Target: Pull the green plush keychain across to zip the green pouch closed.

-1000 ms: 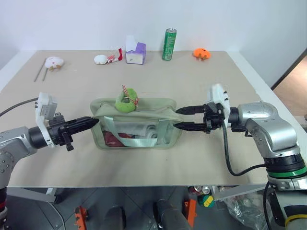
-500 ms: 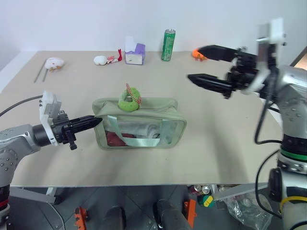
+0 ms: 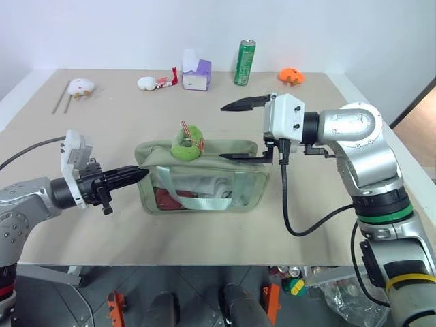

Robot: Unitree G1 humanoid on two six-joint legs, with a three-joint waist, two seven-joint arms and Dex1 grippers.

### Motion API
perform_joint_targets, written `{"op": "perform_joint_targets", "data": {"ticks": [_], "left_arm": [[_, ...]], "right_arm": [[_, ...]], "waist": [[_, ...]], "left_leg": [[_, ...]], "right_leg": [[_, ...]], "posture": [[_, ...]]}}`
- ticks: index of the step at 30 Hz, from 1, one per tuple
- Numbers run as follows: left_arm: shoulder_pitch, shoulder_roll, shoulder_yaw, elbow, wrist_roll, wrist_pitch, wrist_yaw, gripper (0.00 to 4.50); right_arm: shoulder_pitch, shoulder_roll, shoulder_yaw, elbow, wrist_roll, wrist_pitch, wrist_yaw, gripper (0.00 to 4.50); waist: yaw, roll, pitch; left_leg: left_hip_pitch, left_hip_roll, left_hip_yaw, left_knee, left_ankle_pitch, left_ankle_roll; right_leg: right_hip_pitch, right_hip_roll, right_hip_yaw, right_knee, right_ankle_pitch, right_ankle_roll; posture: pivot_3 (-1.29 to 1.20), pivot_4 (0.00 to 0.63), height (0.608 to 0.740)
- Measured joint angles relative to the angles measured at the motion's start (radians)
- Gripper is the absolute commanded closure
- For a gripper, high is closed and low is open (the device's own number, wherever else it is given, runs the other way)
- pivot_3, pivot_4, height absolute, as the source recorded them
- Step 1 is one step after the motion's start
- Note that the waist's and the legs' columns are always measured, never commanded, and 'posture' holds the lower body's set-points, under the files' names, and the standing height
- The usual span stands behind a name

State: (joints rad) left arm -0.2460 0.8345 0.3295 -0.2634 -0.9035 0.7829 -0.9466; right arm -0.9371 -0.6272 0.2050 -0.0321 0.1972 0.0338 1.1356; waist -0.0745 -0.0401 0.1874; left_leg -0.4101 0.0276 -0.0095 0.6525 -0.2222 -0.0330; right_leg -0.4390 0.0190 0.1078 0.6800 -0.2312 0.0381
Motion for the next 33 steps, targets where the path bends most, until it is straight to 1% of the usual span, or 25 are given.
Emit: {"op": "perform_joint_targets", "data": {"ticks": [8, 12, 16, 25, 33], "left_arm": [[0.006, -0.001, 0.002, -0.006, -0.008, 0.001, 0.011, 4.50], [0.012, -0.003, 0.002, -0.016, -0.016, 0.001, 0.028, 4.50], [0.020, -0.005, 0.007, -0.023, -0.020, 0.001, 0.038, 4.50], [0.034, -0.025, 0.023, -0.028, -0.021, 0.000, 0.046, 4.50], [0.033, -0.036, 0.023, -0.028, -0.020, 0.000, 0.047, 4.50]], "right_arm": [[-0.027, 0.059, 0.058, 0.045, -0.052, -0.119, 0.044, 0.04], [-0.060, 0.077, 0.082, 0.116, -0.118, -0.241, 0.057, 0.04], [-0.072, 0.091, 0.096, 0.166, -0.151, -0.313, 0.055, 0.04], [-0.095, 0.135, 0.097, 0.216, -0.155, -0.337, 0.055, 0.04], [-0.134, 0.197, 0.102, 0.269, -0.166, -0.341, 0.039, 0.04]], "waist": [[0.000, 0.000, 0.000], [0.000, 0.000, 0.000], [0.000, 0.000, 0.000], [0.000, 0.000, 0.000], [0.000, 0.000, 0.000]], "left_leg": [[0.001, 0.000, 0.000, 0.000, 0.000, 0.000], [0.001, 0.000, 0.000, 0.000, 0.000, 0.000], [0.002, 0.000, 0.000, 0.000, 0.000, 0.000], [0.002, 0.001, 0.000, 0.000, 0.000, 0.000], [0.002, 0.001, 0.000, 0.000, 0.000, 0.000]], "right_leg": [[0.001, 0.000, -0.001, 0.000, 0.000, 0.000], [0.001, 0.000, -0.001, 0.000, 0.000, -0.001], [0.001, 0.000, -0.001, 0.000, 0.001, -0.001], [0.002, 0.000, -0.002, 0.000, 0.001, -0.003], [0.002, 0.000, -0.003, 0.000, 0.001, -0.003]], "posture": [[0.00, 0.150, 0.740], [0.00, 0.150, 0.740], [0.00, 0.150, 0.740], [0.00, 0.150, 0.740], [0.00, 0.150, 0.740]]}}
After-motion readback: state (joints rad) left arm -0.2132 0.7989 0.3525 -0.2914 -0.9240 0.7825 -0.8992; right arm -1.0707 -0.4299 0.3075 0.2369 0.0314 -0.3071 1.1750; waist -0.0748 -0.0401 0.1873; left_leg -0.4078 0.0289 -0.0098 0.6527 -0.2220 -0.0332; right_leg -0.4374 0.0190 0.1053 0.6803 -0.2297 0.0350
